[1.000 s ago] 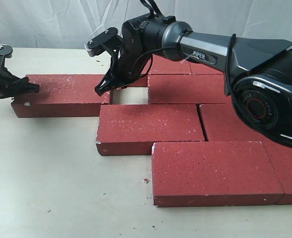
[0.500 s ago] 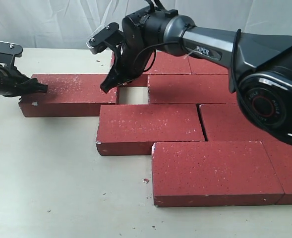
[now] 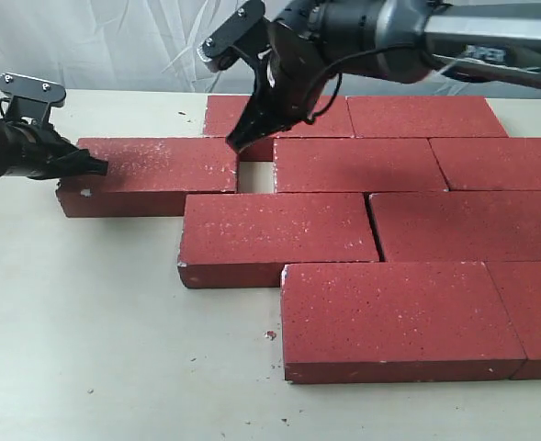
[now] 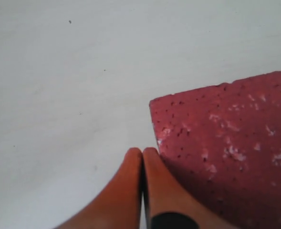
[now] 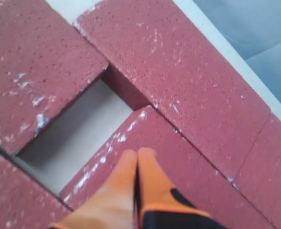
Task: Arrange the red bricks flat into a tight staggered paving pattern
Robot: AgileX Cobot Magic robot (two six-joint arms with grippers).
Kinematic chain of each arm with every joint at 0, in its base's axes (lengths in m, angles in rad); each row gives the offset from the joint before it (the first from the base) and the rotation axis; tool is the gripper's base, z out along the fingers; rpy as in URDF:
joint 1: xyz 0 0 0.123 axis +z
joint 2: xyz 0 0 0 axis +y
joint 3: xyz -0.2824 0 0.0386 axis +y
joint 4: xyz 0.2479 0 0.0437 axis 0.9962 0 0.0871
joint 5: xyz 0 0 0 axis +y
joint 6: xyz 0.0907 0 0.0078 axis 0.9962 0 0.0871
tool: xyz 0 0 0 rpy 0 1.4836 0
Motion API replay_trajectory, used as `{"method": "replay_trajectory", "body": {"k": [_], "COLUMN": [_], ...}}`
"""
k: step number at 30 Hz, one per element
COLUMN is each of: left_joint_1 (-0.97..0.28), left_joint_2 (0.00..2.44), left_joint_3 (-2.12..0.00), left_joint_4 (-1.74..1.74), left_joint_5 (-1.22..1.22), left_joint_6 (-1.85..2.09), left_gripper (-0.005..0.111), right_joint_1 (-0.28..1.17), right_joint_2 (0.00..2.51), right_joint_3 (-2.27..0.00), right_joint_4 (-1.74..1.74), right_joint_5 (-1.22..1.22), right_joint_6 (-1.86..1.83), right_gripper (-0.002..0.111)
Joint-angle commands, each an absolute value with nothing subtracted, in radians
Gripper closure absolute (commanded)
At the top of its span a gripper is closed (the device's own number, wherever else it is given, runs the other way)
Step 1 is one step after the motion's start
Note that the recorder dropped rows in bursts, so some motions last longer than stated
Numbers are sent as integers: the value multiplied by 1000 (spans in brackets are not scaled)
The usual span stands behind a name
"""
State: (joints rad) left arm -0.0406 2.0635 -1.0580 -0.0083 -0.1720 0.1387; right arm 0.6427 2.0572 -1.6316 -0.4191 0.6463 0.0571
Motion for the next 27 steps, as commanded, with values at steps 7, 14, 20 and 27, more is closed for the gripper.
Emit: {"method": "replay_trajectory", "body": {"k": [7, 14, 20, 27], "left_joint_1": [-82, -113, -155, -163], "left_joint_2": [2066, 2066, 2066, 2071], "left_joint_3": [-1061, -1061, -1061, -1061], "left_joint_4": [-10, -10, -10, -10], "left_joint_5": [-188, -187, -234, -240], "left_joint_6": [131, 131, 131, 131], "left_gripper": [107, 107, 107, 107], "right_joint_1": [598, 558, 558, 558], "right_joint_2": [1695, 1582, 1582, 1582], "right_joint_3": [-1163, -1049, -1049, -1049], "right_joint_4": [-455, -508, -512, -522], "right_joint_5": [412, 292, 312, 319], "right_joint_6": [83, 85, 86, 87], "right_gripper": [109, 109, 109, 109]}}
